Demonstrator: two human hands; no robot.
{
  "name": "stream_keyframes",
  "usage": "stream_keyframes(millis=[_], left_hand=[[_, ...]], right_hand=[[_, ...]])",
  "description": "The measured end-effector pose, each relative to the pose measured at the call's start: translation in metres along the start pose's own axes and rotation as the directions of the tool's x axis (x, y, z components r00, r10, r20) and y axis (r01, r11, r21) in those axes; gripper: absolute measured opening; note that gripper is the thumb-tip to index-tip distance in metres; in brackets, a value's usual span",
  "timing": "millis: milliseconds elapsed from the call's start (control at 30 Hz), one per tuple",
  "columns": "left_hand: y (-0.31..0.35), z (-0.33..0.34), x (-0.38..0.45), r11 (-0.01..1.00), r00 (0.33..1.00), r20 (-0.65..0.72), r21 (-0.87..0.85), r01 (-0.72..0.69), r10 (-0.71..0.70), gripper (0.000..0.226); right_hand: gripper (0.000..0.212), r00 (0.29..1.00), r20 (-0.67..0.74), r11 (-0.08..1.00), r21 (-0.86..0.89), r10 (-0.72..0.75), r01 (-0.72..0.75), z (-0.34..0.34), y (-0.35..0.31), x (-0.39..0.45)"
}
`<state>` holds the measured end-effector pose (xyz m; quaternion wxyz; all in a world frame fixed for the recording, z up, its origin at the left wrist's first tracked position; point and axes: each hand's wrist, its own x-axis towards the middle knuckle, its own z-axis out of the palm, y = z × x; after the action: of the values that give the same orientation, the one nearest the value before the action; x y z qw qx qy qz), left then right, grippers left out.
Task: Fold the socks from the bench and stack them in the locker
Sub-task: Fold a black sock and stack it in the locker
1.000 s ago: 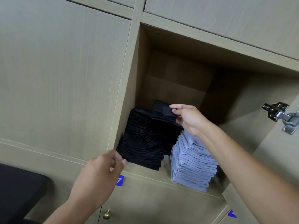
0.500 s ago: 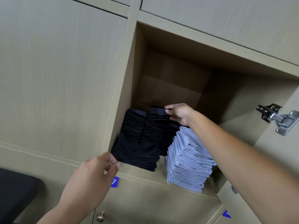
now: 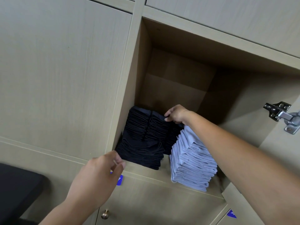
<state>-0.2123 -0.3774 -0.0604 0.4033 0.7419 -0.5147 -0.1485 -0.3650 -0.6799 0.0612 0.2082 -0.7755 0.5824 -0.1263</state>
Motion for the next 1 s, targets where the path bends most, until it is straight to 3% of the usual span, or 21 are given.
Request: stream_keyframes(millis=[233, 400, 500, 867, 1000], left_hand=[[-0.004, -0.007, 0.000, 0.999, 1.000, -0.014, 0.031, -0.005, 0.006, 0.019], [-0.011, -0.017, -0.002, 0.999, 1.000, -0.011, 0.037, 0.012, -0.012, 0.020], [-0.014, -0.025, -0.005, 0.999, 1.000, -0.009, 0.046, 0.014, -0.013, 0.021], [-0.026, -0.046, -0.019, 0.992, 0.999, -0.027, 0.124, 0.038, -0.035, 0.021], [-0.027, -0.054, -0.021, 0.979, 0.999, -0.009, 0.200, 0.042, -0.041, 0.019]], right_hand=[[0.029, 0.995, -0.064, 0.997, 0.008, -0.071, 0.071, 0.003, 0.000, -0.015], [0.022, 0.937, -0.217, 0.961, -0.020, -0.273, 0.276, 0.018, -0.009, -0.071], [0.014, 0.900, -0.234, 0.922, 0.034, -0.367, 0.385, 0.039, -0.009, -0.113], [0.010, 0.860, -0.087, 0.853, 0.108, -0.503, 0.510, 0.112, 0.013, -0.200], [0.018, 0.826, 0.059, 0.824, 0.146, -0.560, 0.548, 0.133, 0.019, -0.205]])
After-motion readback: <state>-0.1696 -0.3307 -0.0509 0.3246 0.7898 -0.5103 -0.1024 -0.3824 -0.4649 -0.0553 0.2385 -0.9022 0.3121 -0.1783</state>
